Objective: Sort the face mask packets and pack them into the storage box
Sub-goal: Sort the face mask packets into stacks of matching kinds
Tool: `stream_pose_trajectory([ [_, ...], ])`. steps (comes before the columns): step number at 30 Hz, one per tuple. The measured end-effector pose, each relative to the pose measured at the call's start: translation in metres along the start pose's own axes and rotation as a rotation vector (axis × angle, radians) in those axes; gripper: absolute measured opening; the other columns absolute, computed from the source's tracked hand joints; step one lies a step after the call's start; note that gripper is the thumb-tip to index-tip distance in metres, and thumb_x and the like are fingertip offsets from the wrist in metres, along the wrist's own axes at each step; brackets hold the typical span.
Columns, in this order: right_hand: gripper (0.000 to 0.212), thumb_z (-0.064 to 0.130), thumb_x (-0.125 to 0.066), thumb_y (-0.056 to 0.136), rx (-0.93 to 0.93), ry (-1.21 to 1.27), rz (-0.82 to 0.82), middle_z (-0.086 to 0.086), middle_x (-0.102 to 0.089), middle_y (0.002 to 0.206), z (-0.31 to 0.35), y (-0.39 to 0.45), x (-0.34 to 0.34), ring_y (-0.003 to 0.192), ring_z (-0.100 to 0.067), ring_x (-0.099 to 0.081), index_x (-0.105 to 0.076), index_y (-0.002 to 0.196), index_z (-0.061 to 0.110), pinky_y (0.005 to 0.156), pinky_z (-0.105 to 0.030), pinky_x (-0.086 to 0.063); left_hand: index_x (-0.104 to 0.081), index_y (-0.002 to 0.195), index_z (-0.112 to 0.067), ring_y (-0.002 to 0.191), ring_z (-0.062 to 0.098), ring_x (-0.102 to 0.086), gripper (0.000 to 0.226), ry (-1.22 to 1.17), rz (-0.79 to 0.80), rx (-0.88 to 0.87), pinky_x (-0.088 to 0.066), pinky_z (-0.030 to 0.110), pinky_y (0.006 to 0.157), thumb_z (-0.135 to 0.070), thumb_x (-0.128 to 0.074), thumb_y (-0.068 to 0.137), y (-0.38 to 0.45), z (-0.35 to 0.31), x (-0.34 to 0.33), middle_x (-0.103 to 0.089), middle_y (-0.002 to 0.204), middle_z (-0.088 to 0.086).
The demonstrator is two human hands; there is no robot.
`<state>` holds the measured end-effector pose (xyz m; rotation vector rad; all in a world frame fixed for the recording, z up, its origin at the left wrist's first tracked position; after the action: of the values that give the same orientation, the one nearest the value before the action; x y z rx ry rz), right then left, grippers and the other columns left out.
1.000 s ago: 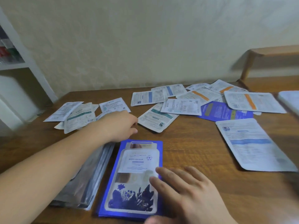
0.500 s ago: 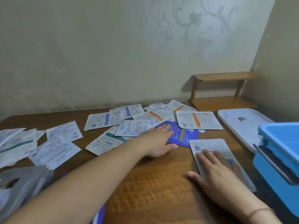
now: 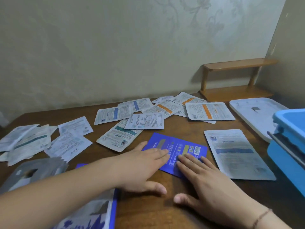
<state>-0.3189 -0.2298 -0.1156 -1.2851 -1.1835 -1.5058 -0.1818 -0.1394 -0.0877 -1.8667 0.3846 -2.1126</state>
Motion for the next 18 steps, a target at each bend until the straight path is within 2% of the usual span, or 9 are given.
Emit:
stream_pose_trajectory([
  [1,0.09,0.084,-0.02,0.084,0.023,-0.007,-0.018,0.003,-0.058,0.136,0.008,-0.005,0.001,0.129,-0.011,-0.051,-0.066,0.126,0.02,0.099,-0.038,-0.048,0.0,0.158,-0.022,0.151,0.009,0.006,0.094,-0.008,0.006,0.009,0.009,0.043,0.122,-0.077,-0.031,0.088,-0.008,0.0,-0.004,0.007,0.166,-0.004],
  [2,0.089,0.084,-0.019,0.084,0.048,0.01,-0.048,0.003,-0.066,0.127,0.015,-0.01,0.002,0.119,-0.013,-0.06,-0.072,0.116,0.02,0.091,-0.036,-0.055,0.001,0.158,-0.021,0.151,0.008,0.009,0.098,-0.016,0.01,0.022,0.01,0.043,0.122,-0.079,-0.033,0.086,-0.014,0.002,-0.007,0.011,0.165,-0.004],
  [4,0.083,0.076,-0.018,0.09,0.118,0.027,-0.144,0.002,-0.071,0.118,0.028,-0.032,0.002,0.109,-0.016,-0.067,-0.078,0.104,0.02,0.098,-0.033,-0.044,0.004,0.158,-0.022,0.149,0.006,0.016,0.105,-0.021,0.032,0.034,0.01,0.046,0.122,-0.082,-0.037,0.082,-0.026,0.006,-0.012,0.016,0.164,-0.006],
  [6,0.067,0.052,-0.017,0.101,0.237,-0.006,-0.301,0.001,-0.073,0.112,0.042,-0.061,0.007,0.104,-0.019,-0.07,-0.077,0.1,0.02,0.103,-0.028,-0.031,0.008,0.157,-0.025,0.147,0.003,0.022,0.109,-0.011,0.089,-0.003,0.013,0.048,0.121,-0.084,-0.041,0.079,-0.039,0.005,-0.017,0.019,0.163,-0.01],
  [7,0.057,0.038,-0.018,0.105,0.277,-0.022,-0.359,0.001,-0.074,0.109,0.047,-0.075,0.009,0.101,-0.019,-0.071,-0.073,0.102,0.02,0.104,-0.028,-0.029,0.009,0.157,-0.027,0.146,0.002,0.025,0.111,-0.003,0.119,-0.033,0.016,0.048,0.119,-0.084,-0.043,0.078,-0.046,0.002,-0.02,0.021,0.162,-0.011],
  [9,0.038,0.021,-0.022,0.105,0.319,-0.059,-0.448,0.001,-0.075,0.098,0.054,-0.095,0.012,0.096,-0.02,-0.072,-0.06,0.11,0.02,0.102,-0.032,-0.042,0.011,0.156,-0.028,0.143,0.0,0.029,0.114,0.019,0.144,-0.086,0.022,0.047,0.117,-0.085,-0.046,0.076,-0.056,-0.007,-0.026,0.026,0.16,-0.013],
  [12,0.027,0.022,-0.035,0.101,0.335,-0.13,-0.518,-0.003,-0.071,0.086,0.058,-0.106,0.003,0.094,-0.024,-0.071,-0.059,0.113,0.02,0.092,-0.042,-0.047,0.012,0.156,-0.025,0.141,-0.001,0.033,0.119,0.032,0.121,-0.139,0.024,0.047,0.115,-0.083,-0.052,0.074,-0.062,-0.02,-0.032,0.031,0.158,-0.015],
  [16,0.027,0.022,-0.04,0.099,0.31,-0.081,-0.542,-0.004,-0.069,0.091,0.055,-0.111,-0.005,0.102,-0.023,-0.066,-0.061,0.115,0.021,0.093,-0.041,-0.046,0.017,0.153,-0.036,0.143,0.001,0.031,0.125,-0.008,0.069,-0.213,0.018,0.054,0.117,-0.081,-0.062,0.067,-0.061,-0.023,-0.033,0.029,0.158,-0.019],
  [18,0.031,0.021,-0.039,0.101,0.314,0.011,-0.519,-0.004,-0.071,0.096,0.051,-0.113,0.002,0.103,-0.02,-0.067,-0.067,0.114,0.02,0.091,-0.04,-0.049,0.015,0.153,-0.041,0.143,0.0,0.029,0.129,-0.044,0.047,-0.267,0.019,0.051,0.117,-0.077,-0.07,0.062,-0.062,-0.024,-0.031,0.025,0.159,-0.022],
])
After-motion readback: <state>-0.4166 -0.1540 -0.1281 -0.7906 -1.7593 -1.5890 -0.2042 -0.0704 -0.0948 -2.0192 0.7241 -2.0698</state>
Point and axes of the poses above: each hand's wrist, its own y-axis towards the middle knuckle, its own x-axis out of the back of the hand, z = x × y, the point moved 5 cm from there along y, towards the middle knuckle
